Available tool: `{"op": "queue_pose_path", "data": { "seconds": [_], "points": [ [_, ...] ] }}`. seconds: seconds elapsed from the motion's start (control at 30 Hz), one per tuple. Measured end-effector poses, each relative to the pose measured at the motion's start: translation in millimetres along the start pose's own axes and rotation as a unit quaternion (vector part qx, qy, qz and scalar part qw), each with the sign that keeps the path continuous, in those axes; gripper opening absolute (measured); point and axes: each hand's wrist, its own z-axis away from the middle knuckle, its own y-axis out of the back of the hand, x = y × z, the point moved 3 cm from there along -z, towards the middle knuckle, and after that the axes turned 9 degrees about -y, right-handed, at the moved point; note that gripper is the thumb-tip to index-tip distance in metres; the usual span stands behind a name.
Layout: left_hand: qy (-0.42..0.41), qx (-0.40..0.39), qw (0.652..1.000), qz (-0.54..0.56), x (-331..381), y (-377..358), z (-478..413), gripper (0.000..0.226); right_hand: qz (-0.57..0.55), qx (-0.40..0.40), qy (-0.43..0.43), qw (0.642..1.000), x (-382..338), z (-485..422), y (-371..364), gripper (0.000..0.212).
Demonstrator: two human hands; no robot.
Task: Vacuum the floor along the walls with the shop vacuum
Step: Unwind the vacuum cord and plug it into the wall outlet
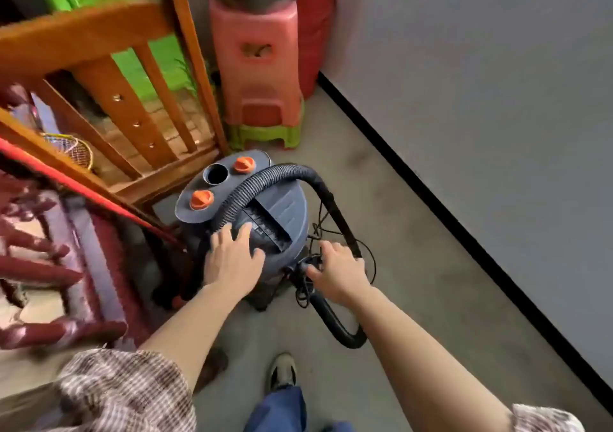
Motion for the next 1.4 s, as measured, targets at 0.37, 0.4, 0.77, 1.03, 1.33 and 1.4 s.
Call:
{"op": "queue_pose_path", "data": {
  "seconds": [0.37, 0.4, 0.77, 1.03, 1.33, 1.4],
  "points": [
    [-0.099, 0.032, 0.979, -0.175, -40, -38, -90, 0.065, -0.035, 0.012, 0.121, 0.992, -44, -108, -57, 0.052],
    [-0.104, 0.043, 0.977, -0.179, -41, -39, -90, 0.065, -0.051, 0.018, 0.113, 0.992, -44, -111, -60, 0.050],
    [-0.130, 0.078, 0.977, -0.149, -48, -58, -68, 0.058, -0.148, 0.074, 0.099, 0.981, -25, -93, -78, 0.040],
    [-0.140, 0.084, 0.976, -0.145, -18, -105, 1, 0.057, -0.145, 0.094, 0.095, 0.980, 38, -30, -109, 0.049],
    [-0.165, 0.091, 0.967, -0.173, 38, -174, 102, 0.057, -0.165, 0.089, 0.099, 0.977, 139, 58, -139, 0.047],
    [-0.176, 0.101, 0.964, -0.172, 51, -186, 123, 0.056, -0.173, 0.088, 0.096, 0.976, 160, 76, -145, 0.049]
  ]
}}
